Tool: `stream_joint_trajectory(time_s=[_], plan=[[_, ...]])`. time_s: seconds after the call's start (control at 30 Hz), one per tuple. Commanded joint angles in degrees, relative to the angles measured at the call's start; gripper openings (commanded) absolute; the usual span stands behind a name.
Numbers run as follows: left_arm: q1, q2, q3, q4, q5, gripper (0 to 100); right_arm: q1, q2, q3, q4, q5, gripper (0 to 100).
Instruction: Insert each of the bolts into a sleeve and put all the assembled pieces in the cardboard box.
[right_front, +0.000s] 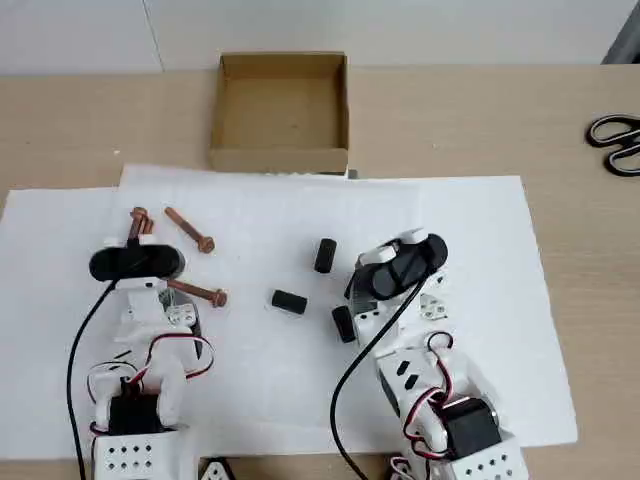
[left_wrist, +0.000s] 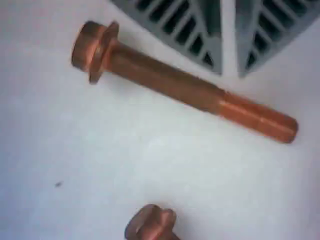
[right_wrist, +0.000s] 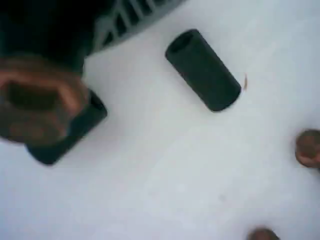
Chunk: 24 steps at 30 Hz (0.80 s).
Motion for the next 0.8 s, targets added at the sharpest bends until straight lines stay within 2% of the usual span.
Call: stream_joint_trajectory(time_s=[0.0, 0.1, 0.3, 0.4, 0.5, 0.77], plan=[[0.7, -0.62, 0.4, -4.22, -0.44, 1, 0.57, -0.84, 0.53, -0.31, -0.88, 0.4], [2.29, -0.62, 0.48, -4.4, -0.53, 1, 0.48, -0.84, 0.7, -1.19, -0.88, 0.4], [3.69, -0.62, 0.48, -4.31, -0.53, 1, 0.31, 0.48, 0.09, -13.58, -0.44, 0.3], [3.69, -0.62, 0.4, -4.31, -0.53, 1, 0.48, 4.97, -2.29, -16.66, 0.35, 0.3], [3.69, -0.62, 0.4, -4.31, -0.53, 1, 0.57, 13.67, -9.41, -19.38, 0.53, 0.3], [3.69, -0.62, 0.31, -4.31, -0.53, 1, 0.57, 48.92, -34.37, -25.71, 0.44, 0.3]])
